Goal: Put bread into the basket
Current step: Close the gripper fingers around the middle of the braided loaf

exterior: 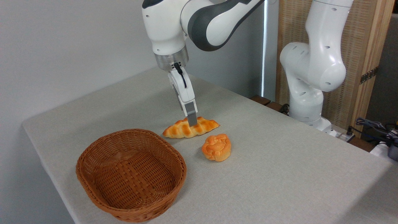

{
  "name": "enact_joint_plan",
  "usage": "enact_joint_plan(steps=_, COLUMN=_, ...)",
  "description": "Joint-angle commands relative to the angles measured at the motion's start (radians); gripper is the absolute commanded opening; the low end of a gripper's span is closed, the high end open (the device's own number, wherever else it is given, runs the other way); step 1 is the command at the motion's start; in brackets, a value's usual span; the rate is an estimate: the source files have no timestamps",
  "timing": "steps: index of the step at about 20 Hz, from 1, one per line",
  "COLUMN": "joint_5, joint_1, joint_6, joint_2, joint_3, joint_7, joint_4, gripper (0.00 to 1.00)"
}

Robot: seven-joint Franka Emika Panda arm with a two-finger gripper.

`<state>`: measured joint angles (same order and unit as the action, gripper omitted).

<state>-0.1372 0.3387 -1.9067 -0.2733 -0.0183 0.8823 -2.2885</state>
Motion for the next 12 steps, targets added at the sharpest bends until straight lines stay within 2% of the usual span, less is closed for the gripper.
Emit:
enact_joint_plan(steps=1, joint_5=-0.022, joint_1=0.013, joint_6=-0.023, joint_2=-0.014, joint_3=-0.009, joint_7=0.021, joint_4=-0.026, gripper=1.00)
enact_joint_plan(steps=4, joint_5=-0.021, joint_1=0.011, joint_6=-0.035, joint_2=-0.007, joint_3=-0.009, joint_7=0.023, joint_4=-0.034, gripper=1.00)
enact_joint_plan(steps=7, joint_5=-0.021, joint_1=0.011, joint_6=-0.097, joint_2=-0.001, joint_3=-0.009, joint_7=0.023, joint_4=-0.065, gripper=1.00)
enact_joint_plan(steps=12, joint_5=-0.022, joint_1=0.011, joint_6=-0.100, joint_2=0.008, joint_3=-0.009, joint_7=0.021, joint_4=-0.075, gripper=1.00)
